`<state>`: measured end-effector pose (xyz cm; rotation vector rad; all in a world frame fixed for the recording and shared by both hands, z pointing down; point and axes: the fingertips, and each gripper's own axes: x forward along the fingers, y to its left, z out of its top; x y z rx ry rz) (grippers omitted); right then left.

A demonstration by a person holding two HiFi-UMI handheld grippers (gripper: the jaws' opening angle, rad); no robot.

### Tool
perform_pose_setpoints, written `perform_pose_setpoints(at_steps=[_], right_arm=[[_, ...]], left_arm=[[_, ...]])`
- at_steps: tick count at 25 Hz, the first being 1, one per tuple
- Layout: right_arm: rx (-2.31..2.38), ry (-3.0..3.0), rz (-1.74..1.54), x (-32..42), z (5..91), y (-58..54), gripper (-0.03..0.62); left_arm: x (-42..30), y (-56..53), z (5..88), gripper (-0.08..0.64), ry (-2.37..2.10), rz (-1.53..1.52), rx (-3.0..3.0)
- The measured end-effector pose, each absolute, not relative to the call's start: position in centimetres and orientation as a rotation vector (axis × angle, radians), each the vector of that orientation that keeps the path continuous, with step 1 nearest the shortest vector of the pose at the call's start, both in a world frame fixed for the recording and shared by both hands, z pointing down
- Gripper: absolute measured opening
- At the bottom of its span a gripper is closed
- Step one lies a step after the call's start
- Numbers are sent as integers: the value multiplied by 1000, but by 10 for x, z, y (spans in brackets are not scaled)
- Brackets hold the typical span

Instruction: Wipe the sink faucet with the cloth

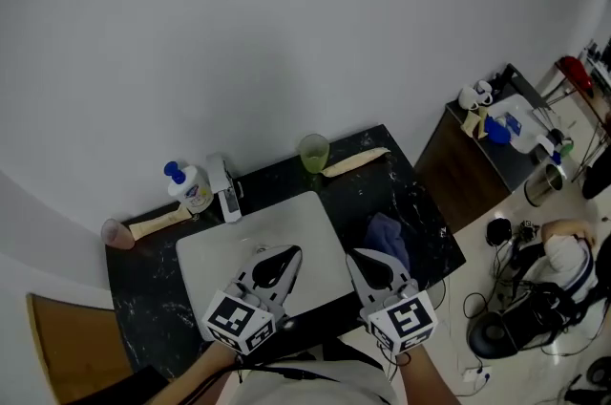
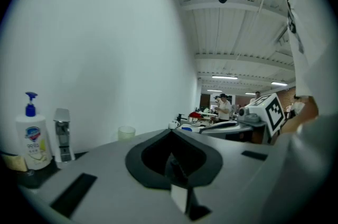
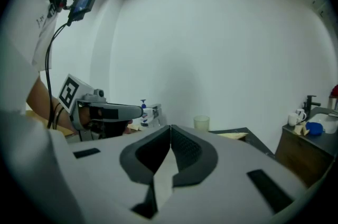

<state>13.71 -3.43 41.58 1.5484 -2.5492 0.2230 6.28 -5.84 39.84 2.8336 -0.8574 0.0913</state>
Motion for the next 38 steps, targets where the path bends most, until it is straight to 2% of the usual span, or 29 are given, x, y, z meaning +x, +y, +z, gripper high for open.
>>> perform_pose_setpoints(at_steps=[8, 16, 18, 20, 23, 25, 28, 38], right_arm=[[1786, -2317, 257, 217, 452, -19, 5], [1786, -2203, 360, 243, 504, -23, 6], [1764, -2186, 376, 244, 515, -29, 45], [1733, -2174, 392, 245, 525, -35, 115], [1687, -2152, 422, 248, 537, -41, 152], [1655, -2144, 462, 250, 547, -45, 207], [1620, -2131, 506, 254, 556, -50, 224], [1512, -2040, 619, 256, 595, -59, 222]], left_arm=[[162, -36, 437, 2, -477, 192, 2883], [197, -24, 473, 2, -367, 296, 2847], [199, -24, 476, 2, -361, 305, 2843], [200, -26, 479, 2, -356, 314, 2839], [201, -27, 481, 2, -354, 324, 2833], [201, -30, 482, 2, -357, 329, 2832], [203, -33, 484, 2, -363, 337, 2830], [205, -41, 490, 2, -379, 350, 2812]])
